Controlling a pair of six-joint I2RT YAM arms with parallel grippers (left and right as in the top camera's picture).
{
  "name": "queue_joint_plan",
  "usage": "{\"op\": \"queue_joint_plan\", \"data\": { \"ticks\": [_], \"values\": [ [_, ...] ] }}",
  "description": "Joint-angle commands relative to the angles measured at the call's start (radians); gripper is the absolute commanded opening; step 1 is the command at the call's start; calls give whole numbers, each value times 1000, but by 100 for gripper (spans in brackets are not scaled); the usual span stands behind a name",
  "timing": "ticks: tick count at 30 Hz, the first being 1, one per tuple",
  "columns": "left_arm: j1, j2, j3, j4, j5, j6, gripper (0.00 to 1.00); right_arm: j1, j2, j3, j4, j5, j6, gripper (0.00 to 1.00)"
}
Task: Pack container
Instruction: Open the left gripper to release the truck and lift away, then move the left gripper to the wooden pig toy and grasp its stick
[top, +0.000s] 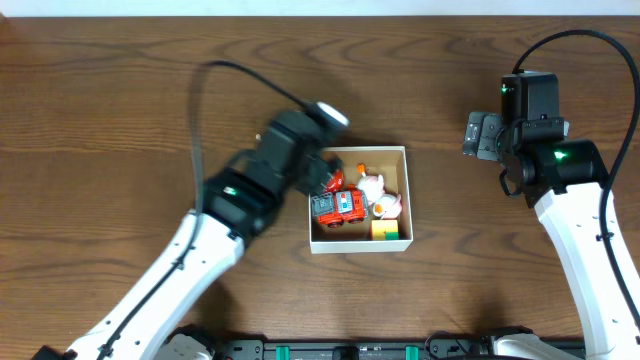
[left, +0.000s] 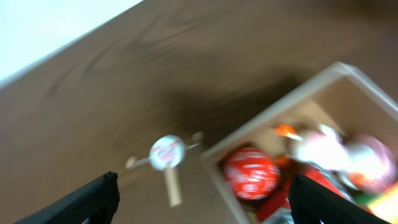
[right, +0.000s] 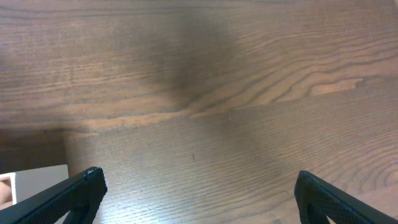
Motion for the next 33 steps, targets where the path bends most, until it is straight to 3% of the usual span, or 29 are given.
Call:
{"op": "queue_joint_plan", "data": {
  "ticks": [1, 9, 26, 33],
  "values": [
    [101, -7, 13, -21, -22, -185, 87, -8, -13, 6, -1, 13, 14, 99],
    [213, 73, 12, -19, -23, -185, 87, -8, -13, 6, -1, 13, 14, 99],
    [228, 439, 12, -8, -22, -183, 88, -8, -13, 6, -1, 13, 14, 99],
    [228, 481, 11, 28, 46, -71, 88, -8, -13, 6, -1, 13, 14, 99]
  ]
}}
